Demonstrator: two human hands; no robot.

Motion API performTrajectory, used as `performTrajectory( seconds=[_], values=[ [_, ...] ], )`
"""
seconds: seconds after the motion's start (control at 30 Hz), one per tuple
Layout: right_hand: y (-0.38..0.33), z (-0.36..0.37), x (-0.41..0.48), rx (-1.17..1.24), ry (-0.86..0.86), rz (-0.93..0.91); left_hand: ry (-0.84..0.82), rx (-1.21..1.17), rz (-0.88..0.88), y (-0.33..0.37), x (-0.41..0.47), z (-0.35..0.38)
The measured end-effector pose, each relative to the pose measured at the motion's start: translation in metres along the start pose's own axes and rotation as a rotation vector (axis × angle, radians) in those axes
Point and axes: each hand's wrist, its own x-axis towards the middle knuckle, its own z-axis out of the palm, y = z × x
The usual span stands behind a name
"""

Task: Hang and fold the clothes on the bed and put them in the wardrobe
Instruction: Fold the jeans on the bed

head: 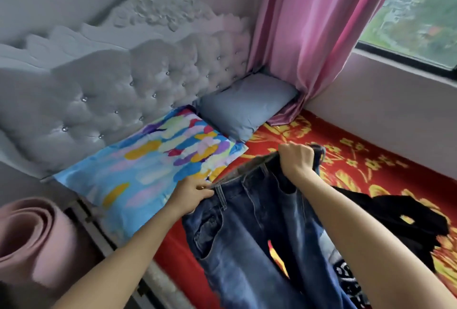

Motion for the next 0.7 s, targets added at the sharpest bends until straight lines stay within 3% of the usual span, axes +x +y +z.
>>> performTrajectory(
  seconds=[0.13, 0.2, 0.3, 0.43, 0.53, 0.7],
  values=[
    [-0.083, -0.030, 0.105, 0.205, 0.083, -0.056, 0.263, -0.063, -0.016, -0.027, 0.071, -0.089],
    [-0.115, -0.034, 0.141, 0.397, -0.063, -0.110, 0.369, -0.026, -0.067, -0.043, 0.106, -0.127],
    [-0.139, -0.007, 0.153, 0.482, -0.239, -0.189, 0.435, 0.113, -0.178, -0.085, 0.148, -0.156],
    [-0.130, 0.084, 0.095, 0.527, -0.485, -0.053, 0.223, 0.473, -0.489, -0.156, 0.166, -0.147],
    [-0.113, 0.143, 0.035, 0.545, -0.714, 0.159, -0.019, 0.564, -0.510, -0.187, 0.154, -0.104],
    [-0.084, 0.194, -0.045, 0.537, -0.838, 0.339, -0.311, 0.622, -0.458, -0.190, 0.131, -0.024]
  ],
)
